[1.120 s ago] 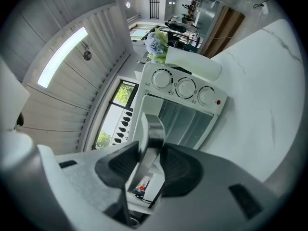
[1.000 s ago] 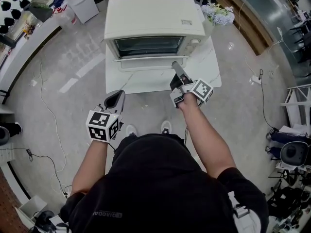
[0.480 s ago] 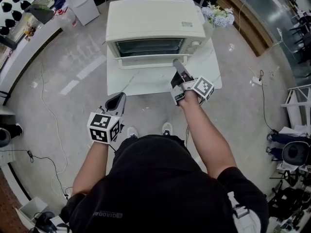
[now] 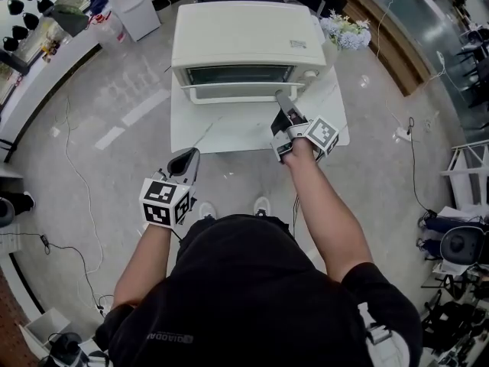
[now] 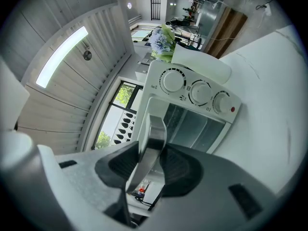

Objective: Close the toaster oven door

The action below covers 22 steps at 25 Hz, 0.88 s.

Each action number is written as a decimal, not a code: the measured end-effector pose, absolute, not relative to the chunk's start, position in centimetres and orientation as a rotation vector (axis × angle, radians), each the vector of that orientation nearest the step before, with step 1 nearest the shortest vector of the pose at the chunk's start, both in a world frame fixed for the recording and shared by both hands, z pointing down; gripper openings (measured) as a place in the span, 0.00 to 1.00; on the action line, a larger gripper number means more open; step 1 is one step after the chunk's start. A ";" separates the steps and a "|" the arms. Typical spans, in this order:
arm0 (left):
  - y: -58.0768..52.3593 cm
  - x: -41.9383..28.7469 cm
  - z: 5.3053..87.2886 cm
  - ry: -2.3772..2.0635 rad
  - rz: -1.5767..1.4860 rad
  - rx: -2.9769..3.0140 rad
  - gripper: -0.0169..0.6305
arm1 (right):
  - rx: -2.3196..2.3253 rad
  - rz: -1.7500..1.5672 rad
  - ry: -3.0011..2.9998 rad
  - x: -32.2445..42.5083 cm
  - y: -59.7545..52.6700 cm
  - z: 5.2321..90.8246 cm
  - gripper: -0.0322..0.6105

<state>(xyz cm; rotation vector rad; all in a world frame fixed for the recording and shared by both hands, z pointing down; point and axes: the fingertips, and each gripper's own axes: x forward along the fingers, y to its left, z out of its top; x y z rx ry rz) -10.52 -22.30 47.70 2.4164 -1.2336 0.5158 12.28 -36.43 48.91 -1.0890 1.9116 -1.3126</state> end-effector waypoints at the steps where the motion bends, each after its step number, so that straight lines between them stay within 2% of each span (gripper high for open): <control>1: -22.4 -10.5 47.6 -1.235 0.516 2.415 0.03 | -1.088 -1.315 1.909 12.3 -36.7 48.8 0.27; 22: -22.2 -11.8 47.6 -1.278 0.503 2.394 0.03 | -1.075 -1.319 1.904 12.4 -39.8 47.4 0.27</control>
